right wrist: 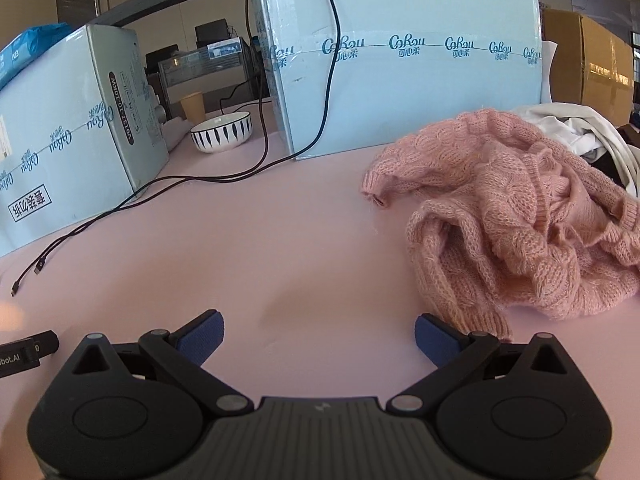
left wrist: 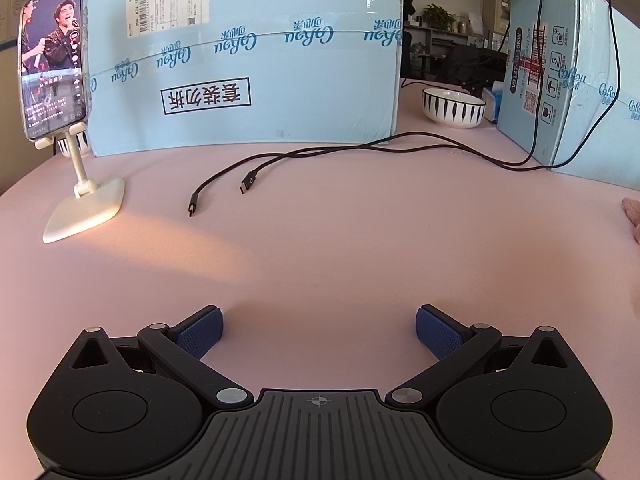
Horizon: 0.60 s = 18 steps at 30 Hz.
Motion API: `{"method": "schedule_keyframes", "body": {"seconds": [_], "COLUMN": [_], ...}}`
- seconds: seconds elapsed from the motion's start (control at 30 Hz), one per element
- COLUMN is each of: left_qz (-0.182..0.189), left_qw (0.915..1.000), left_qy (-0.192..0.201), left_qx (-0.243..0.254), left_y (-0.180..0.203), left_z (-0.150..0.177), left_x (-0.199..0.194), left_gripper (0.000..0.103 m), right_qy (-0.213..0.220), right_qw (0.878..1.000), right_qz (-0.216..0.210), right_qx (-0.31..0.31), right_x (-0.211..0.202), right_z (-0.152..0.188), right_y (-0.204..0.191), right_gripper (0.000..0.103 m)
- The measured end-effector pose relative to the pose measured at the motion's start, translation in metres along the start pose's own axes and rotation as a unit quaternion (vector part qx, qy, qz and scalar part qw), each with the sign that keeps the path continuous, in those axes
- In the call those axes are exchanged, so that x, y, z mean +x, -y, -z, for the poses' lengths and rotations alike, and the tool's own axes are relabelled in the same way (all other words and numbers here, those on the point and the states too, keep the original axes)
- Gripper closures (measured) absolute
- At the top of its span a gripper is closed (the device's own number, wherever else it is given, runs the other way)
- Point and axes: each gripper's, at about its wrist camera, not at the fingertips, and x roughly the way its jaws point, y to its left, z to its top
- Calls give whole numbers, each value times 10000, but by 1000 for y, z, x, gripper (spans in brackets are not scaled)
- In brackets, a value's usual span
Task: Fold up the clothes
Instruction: 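Move both tools toward the pink knit sweater on the table, then close the left gripper on the pink sweater while the right gripper pinches it too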
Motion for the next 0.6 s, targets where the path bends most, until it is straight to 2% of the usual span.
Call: {"method": "schedule_keyframes", "body": {"seconds": [0.17,0.33,0.6], "left_qz": [288,711,1127], "left_qw": [9994,9970,9888], "left_qy": [-165,-75,188], "left_qx": [110,282,959], "left_y": [4,22,80], "left_z": [-1,-4,-15], "left_x": [-8,-25,-47], "left_gripper": [0,0,0], "right_qy": [150,363,449], "right_qw": [9993,9969,9970], "right_qz": [197,429,600], "right_qx": [-276,-545,-189], "right_x": [-3,-15,-32], "right_z": [-5,-10,-16], "right_y": [-8,-7,33], "right_gripper": [0,0,0]}}
